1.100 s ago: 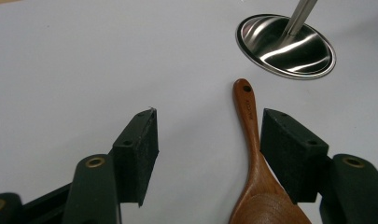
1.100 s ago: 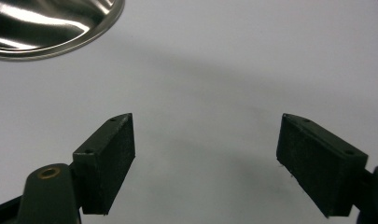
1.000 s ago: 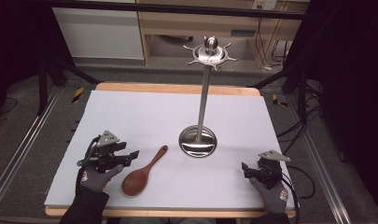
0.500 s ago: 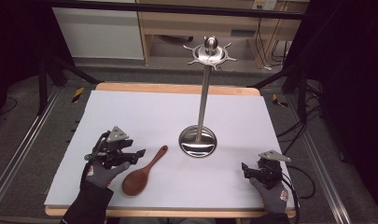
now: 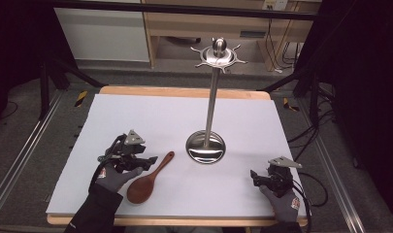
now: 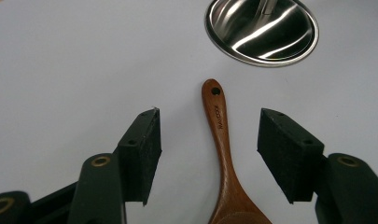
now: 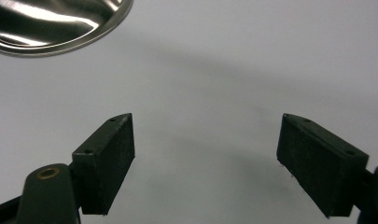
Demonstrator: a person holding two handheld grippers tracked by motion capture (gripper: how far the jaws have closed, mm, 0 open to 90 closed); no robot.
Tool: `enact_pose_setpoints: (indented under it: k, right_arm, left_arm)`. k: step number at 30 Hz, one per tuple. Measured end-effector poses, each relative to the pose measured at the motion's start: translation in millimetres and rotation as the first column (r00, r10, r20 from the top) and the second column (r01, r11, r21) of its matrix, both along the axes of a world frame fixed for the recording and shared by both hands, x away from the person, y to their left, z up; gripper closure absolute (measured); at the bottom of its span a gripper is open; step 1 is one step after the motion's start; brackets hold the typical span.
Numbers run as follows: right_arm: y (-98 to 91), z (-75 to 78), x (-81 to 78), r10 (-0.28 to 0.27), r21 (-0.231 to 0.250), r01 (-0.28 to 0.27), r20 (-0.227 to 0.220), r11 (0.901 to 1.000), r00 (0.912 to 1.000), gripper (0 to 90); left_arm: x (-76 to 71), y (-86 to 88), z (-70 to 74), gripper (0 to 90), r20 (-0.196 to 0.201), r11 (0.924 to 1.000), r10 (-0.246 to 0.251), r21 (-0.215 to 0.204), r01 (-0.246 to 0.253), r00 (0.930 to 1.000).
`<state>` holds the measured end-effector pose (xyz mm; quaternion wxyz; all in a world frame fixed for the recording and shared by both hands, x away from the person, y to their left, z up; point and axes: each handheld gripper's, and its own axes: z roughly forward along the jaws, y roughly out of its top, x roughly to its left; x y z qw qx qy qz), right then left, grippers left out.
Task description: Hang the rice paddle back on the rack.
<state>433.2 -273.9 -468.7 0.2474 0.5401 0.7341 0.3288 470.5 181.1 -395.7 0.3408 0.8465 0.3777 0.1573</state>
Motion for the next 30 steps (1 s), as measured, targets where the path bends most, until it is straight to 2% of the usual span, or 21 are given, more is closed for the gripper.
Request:
enact_pose_setpoints:
  k: [10,14,30]
  right_arm:
    - [1.4,-0.8,1.7,0.014,-0.004,-0.014,-0.01,0.9999,0.9999,19.6]
    - [2.1,-0.6,1.7,0.012,-0.007,-0.012,-0.016,0.9999,0.9998,19.6]
    - [3.8,-1.1,1.8,0.016,0.011,-0.016,-0.031,0.9998,0.9994,19.5]
  left_arm:
    - [5.5,-6.0,-7.8,42.4,-0.038,0.9988,-0.001,0.049,0.003,0.9993]
    - [5.3,-9.4,-10.4,43.9,-0.06,0.9971,-0.019,0.073,0.023,0.998]
    - [5.5,-20.5,-20.6,47.4,-0.119,0.9909,-0.034,0.125,0.049,0.9923]
